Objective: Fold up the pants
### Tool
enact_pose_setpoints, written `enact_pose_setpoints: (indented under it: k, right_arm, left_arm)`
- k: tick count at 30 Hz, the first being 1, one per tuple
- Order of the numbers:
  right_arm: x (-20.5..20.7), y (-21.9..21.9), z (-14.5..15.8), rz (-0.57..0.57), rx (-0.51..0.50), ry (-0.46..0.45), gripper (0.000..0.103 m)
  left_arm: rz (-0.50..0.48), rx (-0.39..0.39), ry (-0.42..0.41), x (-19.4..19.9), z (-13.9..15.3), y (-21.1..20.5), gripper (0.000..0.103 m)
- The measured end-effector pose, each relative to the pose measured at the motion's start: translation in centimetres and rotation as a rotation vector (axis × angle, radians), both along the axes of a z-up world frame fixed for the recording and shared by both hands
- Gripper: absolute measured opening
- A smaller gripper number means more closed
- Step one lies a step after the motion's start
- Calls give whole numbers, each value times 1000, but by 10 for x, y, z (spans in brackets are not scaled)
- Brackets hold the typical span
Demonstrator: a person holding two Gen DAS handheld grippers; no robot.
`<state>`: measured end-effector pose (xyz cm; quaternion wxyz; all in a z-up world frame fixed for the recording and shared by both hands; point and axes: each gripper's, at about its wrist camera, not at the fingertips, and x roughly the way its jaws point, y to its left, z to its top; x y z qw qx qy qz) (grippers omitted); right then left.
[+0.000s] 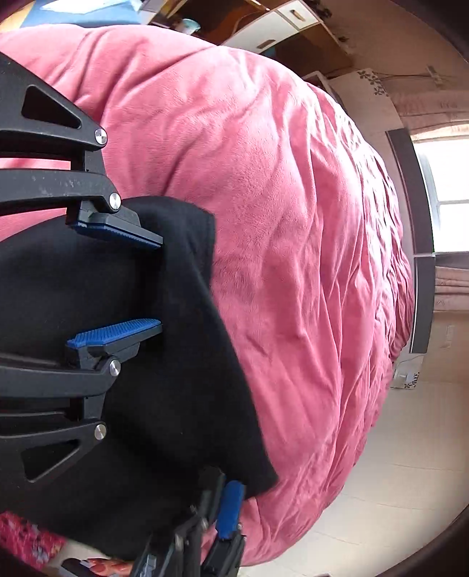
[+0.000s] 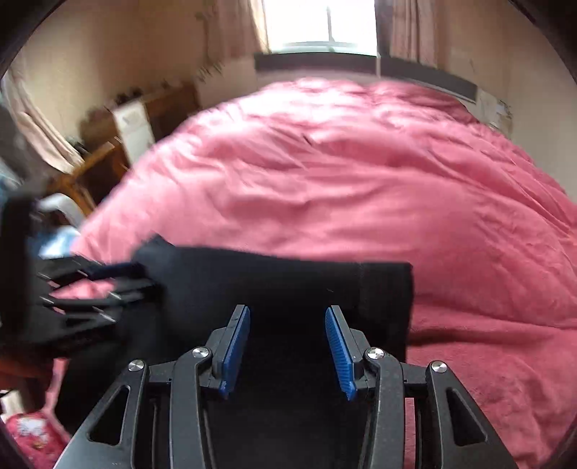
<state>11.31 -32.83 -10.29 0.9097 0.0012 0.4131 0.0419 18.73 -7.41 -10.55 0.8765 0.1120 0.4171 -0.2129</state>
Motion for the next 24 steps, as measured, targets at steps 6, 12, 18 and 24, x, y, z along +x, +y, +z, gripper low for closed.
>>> enact_pose_setpoints:
  k: [6,12,18,24]
  right_arm:
    - [1,-32,-34,-52,85,13,42]
    - [-28,-31,-12,-58,76,-14,69]
    - [-70,-27,-20,-39,55,38,73]
    - [-76,-39,-34,-97,154,119,83]
  left_arm:
    - [17,-109,51,14,-24,13,41]
    - [65,-143,-19,-23,-6,32,46]
    - [110,-216,50,-63,-12,58,58]
    - [163,-262,111,-75,-13,69,62]
